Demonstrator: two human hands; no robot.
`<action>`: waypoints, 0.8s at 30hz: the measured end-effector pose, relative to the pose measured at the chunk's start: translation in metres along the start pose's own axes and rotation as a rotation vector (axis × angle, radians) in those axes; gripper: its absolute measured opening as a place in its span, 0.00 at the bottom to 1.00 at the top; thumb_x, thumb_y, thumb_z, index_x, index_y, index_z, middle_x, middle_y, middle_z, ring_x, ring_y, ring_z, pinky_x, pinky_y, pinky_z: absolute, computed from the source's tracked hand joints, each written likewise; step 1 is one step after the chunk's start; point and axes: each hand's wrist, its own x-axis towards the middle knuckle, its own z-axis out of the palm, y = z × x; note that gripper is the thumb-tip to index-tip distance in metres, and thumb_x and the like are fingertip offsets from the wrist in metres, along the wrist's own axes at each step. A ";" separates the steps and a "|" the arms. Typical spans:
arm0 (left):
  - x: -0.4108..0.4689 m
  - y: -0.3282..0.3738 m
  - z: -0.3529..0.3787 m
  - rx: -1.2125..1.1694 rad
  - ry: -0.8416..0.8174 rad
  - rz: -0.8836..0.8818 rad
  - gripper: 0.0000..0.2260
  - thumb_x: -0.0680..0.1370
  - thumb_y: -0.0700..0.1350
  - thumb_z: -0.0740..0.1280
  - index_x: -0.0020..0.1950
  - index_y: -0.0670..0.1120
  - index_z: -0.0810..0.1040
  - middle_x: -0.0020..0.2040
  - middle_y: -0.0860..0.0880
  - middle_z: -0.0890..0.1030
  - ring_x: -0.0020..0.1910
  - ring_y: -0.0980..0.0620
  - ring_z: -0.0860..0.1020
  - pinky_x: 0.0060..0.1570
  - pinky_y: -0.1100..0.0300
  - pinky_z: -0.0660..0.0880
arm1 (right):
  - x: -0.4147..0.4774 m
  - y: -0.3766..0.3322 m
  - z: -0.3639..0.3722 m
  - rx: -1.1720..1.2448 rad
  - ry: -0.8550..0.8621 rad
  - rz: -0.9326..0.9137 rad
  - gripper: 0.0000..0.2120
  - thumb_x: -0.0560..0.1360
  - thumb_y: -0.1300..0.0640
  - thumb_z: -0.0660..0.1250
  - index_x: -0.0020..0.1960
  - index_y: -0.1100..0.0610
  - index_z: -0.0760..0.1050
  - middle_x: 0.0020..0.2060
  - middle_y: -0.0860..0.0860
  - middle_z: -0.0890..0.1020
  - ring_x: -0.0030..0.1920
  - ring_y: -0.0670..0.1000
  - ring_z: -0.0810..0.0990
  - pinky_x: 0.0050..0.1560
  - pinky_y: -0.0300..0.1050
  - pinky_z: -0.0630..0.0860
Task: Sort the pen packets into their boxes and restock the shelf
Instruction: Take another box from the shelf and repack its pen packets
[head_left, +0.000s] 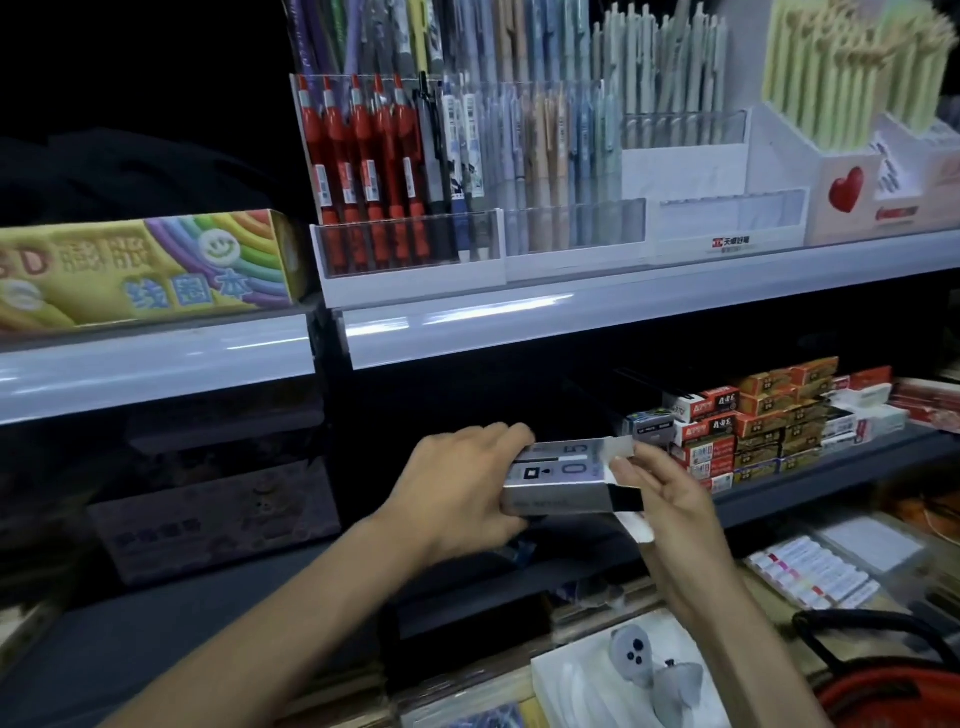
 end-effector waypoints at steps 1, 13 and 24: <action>-0.008 -0.002 -0.004 -0.034 -0.017 -0.040 0.23 0.68 0.61 0.67 0.61 0.59 0.68 0.53 0.57 0.78 0.52 0.53 0.80 0.45 0.54 0.76 | -0.001 0.000 0.006 0.021 -0.012 0.017 0.09 0.82 0.59 0.67 0.61 0.55 0.82 0.53 0.56 0.88 0.57 0.61 0.85 0.59 0.55 0.78; -0.128 -0.028 -0.022 -0.211 -0.153 -0.462 0.22 0.65 0.56 0.71 0.55 0.63 0.66 0.47 0.62 0.79 0.49 0.55 0.80 0.38 0.57 0.69 | -0.043 0.013 0.088 0.047 -0.315 0.141 0.09 0.81 0.61 0.68 0.60 0.57 0.82 0.51 0.55 0.88 0.52 0.51 0.86 0.54 0.43 0.79; -0.207 -0.017 -0.003 -0.411 -0.069 -0.754 0.20 0.66 0.52 0.74 0.51 0.62 0.67 0.38 0.59 0.80 0.36 0.55 0.79 0.35 0.56 0.76 | -0.076 0.023 0.118 -0.040 -0.369 0.268 0.14 0.84 0.54 0.65 0.50 0.61 0.85 0.46 0.54 0.87 0.50 0.57 0.85 0.54 0.61 0.84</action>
